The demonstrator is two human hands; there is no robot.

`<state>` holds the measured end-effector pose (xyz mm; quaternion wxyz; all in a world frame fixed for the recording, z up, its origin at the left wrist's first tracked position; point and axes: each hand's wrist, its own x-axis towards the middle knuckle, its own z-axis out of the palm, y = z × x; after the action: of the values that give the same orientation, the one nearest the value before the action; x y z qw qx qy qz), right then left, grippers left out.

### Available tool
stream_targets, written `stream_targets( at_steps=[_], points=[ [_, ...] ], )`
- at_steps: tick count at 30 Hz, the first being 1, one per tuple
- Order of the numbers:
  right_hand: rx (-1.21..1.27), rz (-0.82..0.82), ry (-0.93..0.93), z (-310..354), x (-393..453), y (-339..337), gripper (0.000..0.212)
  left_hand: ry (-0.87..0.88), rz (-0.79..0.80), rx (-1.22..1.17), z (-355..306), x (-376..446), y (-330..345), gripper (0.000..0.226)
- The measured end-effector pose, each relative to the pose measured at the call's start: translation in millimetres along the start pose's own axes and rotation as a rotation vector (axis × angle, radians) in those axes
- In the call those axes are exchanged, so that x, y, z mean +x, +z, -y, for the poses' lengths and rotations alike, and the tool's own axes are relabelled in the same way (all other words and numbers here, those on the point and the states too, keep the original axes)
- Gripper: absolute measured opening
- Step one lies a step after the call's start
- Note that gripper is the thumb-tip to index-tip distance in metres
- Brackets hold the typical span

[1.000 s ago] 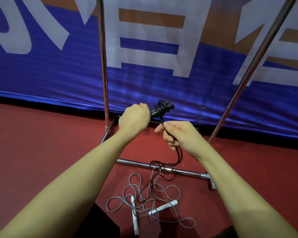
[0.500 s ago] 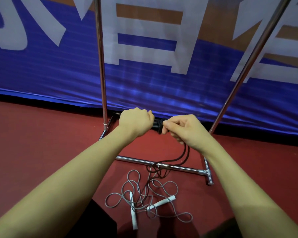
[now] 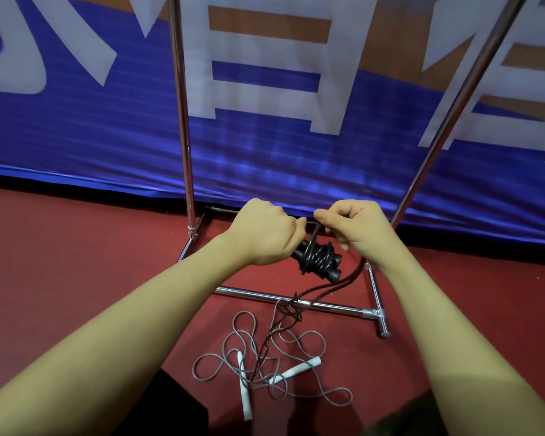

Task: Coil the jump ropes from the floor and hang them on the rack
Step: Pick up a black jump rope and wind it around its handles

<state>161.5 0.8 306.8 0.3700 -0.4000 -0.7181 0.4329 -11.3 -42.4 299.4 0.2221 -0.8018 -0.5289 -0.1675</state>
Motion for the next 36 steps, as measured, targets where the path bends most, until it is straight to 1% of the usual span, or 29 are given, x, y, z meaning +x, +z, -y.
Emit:
stream_targets(
  at_steps=[1,3,5,8,11,13,15,16,17,19,20,23,29,31,36],
  points=[
    [0.021,0.003,0.012,-1,1,0,0.034,0.018,-0.07,-0.021,2,-1,2,0.044],
    [0.068,0.017,0.032,-4,1,0,0.033,0.084,-0.142,-0.072,1,-4,5,0.038],
    [0.109,0.023,0.028,-6,0,0,0.032,0.126,-0.209,-0.148,-2,-3,0,0.036],
    [0.234,0.013,0.019,-5,-1,2,0.029,0.044,-0.246,-0.274,0,-4,-5,0.036],
    [0.34,0.014,0.001,-6,0,7,0.033,-0.198,-0.23,-0.466,-1,-3,-10,0.048],
    [0.354,0.043,-0.003,-6,-1,10,0.027,-0.416,-0.218,-0.645,-6,0,-15,0.04],
    [0.316,0.105,0.013,-5,-2,14,0.03,-0.688,-0.196,-0.753,-4,6,-19,0.038],
    [0.315,0.148,0.032,-4,-4,16,0.03,-0.788,-0.154,-0.729,-1,8,-19,0.036],
    [0.317,0.197,0.052,-4,-5,19,0.029,-0.851,-0.131,-0.698,2,9,-17,0.027],
    [0.283,0.288,0.061,-2,-8,25,0.027,-0.902,-0.063,-0.609,10,9,-10,0.012],
    [0.256,0.32,0.051,0,-9,29,0.027,-0.921,-0.03,-0.577,13,10,-8,0.01],
    [0.204,0.369,0.02,7,-12,35,0.027,-0.964,0.021,-0.495,17,12,-1,0.024],
    [0.088,0.366,-0.004,12,-11,40,0.03,-1.076,0.048,-0.508,19,14,4,0.042],
    [0.057,0.375,-0.015,14,-13,40,0.029,-1.052,0.074,-0.431,21,13,7,0.044],
    [-0.051,0.397,-0.082,15,-14,36,0.021,-0.792,0.15,-0.024,25,8,21,0.042]
  ],
)
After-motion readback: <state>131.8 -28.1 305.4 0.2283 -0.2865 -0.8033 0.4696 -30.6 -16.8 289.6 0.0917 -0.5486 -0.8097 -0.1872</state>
